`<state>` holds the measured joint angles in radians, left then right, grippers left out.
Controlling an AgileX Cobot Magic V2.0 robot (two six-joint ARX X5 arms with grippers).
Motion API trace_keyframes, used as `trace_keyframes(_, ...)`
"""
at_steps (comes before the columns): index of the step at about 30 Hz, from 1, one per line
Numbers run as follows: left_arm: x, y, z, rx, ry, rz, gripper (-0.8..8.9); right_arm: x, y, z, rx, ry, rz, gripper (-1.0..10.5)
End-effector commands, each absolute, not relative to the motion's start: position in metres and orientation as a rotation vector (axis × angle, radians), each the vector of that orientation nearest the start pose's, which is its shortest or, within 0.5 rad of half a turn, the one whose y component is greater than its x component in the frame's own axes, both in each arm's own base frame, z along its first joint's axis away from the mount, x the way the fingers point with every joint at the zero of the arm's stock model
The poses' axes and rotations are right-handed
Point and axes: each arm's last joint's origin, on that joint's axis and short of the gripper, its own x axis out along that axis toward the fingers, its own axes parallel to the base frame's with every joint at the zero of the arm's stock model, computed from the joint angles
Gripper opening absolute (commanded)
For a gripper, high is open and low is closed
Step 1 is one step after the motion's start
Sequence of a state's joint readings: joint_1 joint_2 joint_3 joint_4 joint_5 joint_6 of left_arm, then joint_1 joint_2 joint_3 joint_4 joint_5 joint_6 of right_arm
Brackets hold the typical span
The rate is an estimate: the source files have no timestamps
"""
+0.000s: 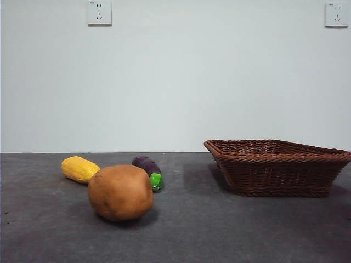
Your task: Help me put the vegetables on the table into the basket
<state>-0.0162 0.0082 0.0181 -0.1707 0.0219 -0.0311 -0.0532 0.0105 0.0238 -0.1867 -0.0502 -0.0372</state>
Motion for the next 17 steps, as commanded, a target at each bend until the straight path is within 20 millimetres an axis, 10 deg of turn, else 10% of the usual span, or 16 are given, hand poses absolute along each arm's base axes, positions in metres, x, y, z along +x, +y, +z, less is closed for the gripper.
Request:
trace_keyframes(1,0.0963,-0.0026,0.1498,-0.039,0.164,-0.043,-0.04,0.0958,-0.0035,0.1503,-0.017,0.177,0.002,0.0)
trace_keyframes(17,0.0966,-0.0025,0.1496,-0.053,0.168,-0.039,-0.05,0.0957,-0.0036,0.1514,0.245,0.170,-0.025,-0.1)
